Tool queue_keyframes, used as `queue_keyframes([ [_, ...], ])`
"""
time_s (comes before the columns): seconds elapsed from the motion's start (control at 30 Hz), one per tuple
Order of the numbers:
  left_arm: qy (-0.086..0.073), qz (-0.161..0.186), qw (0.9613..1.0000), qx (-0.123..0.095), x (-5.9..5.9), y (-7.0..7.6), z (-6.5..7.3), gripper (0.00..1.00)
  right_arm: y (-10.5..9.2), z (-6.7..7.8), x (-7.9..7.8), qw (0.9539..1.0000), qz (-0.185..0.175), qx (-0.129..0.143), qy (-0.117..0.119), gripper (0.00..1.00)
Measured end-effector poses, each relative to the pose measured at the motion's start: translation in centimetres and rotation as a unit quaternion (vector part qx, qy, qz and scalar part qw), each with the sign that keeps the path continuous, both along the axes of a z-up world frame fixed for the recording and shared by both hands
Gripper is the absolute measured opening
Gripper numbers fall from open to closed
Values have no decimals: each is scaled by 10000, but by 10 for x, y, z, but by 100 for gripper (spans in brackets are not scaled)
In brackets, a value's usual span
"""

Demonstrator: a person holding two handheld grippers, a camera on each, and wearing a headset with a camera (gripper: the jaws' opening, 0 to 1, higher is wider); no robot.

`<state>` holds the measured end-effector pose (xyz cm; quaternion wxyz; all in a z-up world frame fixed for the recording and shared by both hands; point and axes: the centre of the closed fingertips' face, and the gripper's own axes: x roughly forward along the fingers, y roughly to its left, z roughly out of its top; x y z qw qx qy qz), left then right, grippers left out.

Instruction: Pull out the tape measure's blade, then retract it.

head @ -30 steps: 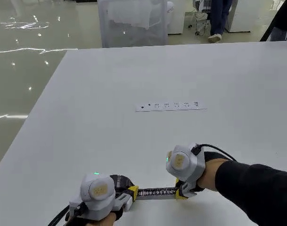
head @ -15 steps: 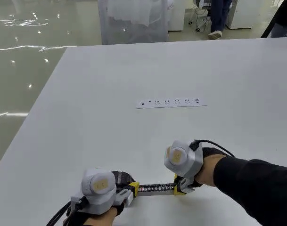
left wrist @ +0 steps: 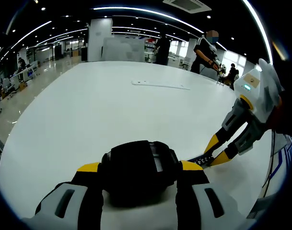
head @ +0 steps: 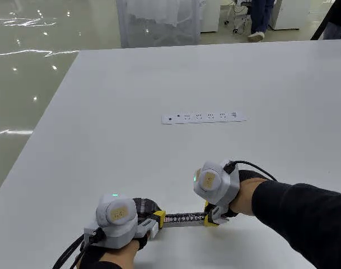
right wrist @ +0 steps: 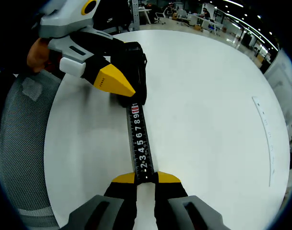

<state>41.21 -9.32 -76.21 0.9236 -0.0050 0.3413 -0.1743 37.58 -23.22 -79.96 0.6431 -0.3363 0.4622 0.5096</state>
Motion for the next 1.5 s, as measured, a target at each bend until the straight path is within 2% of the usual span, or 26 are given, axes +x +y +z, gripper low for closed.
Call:
queue_keyframes([
  [0.53,8,14,10000,5,1,-1,0,56,8,1,2,10000,22,82,1,9],
  [1.07,26,19,10000,-11,1,0,-1,56,15,1,2,9998,-155,67,78,9],
  [1.13,30,21,10000,-15,1,0,-1,56,16,1,3,9995,-280,69,129,9],
  [1.5,35,15,10000,-29,0,-1,-1,57,21,1,2,9999,-96,99,31,9],
])
